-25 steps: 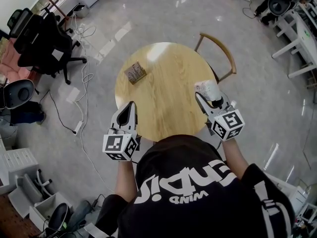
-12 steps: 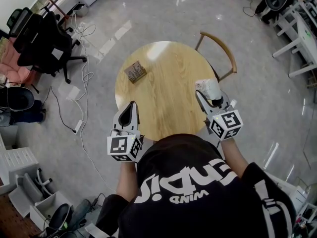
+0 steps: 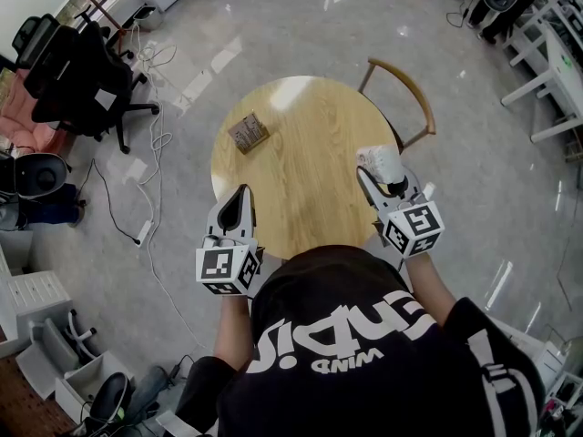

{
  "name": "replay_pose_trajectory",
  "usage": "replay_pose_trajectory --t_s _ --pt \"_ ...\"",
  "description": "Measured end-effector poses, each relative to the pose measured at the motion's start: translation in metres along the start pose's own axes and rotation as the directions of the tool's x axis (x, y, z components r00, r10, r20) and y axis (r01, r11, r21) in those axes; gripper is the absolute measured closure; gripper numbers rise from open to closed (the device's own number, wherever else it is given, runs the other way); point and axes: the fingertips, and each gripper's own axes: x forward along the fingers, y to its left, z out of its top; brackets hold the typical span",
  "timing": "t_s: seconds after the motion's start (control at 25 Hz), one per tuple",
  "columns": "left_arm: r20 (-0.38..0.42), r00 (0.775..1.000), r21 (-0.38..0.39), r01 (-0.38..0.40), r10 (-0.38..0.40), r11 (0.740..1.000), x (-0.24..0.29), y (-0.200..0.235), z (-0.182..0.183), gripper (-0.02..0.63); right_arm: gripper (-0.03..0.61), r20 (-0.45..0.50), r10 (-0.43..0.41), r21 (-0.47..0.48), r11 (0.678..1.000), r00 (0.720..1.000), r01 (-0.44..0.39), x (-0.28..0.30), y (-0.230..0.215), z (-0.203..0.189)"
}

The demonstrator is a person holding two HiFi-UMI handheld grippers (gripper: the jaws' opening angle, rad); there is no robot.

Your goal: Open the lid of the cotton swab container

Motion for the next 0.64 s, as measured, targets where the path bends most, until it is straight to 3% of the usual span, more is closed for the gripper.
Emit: replay_pose_trajectory --t_s 0.64 --pt "-0.019 1.0 -0.023 0.013 -0.014 1.0 0.0041 -0.0025 -0.0026 0.604 0.385 -0.017 0.015 0.007 1.0 1.0 -0.015 0.003 -0.0003 -0.0024"
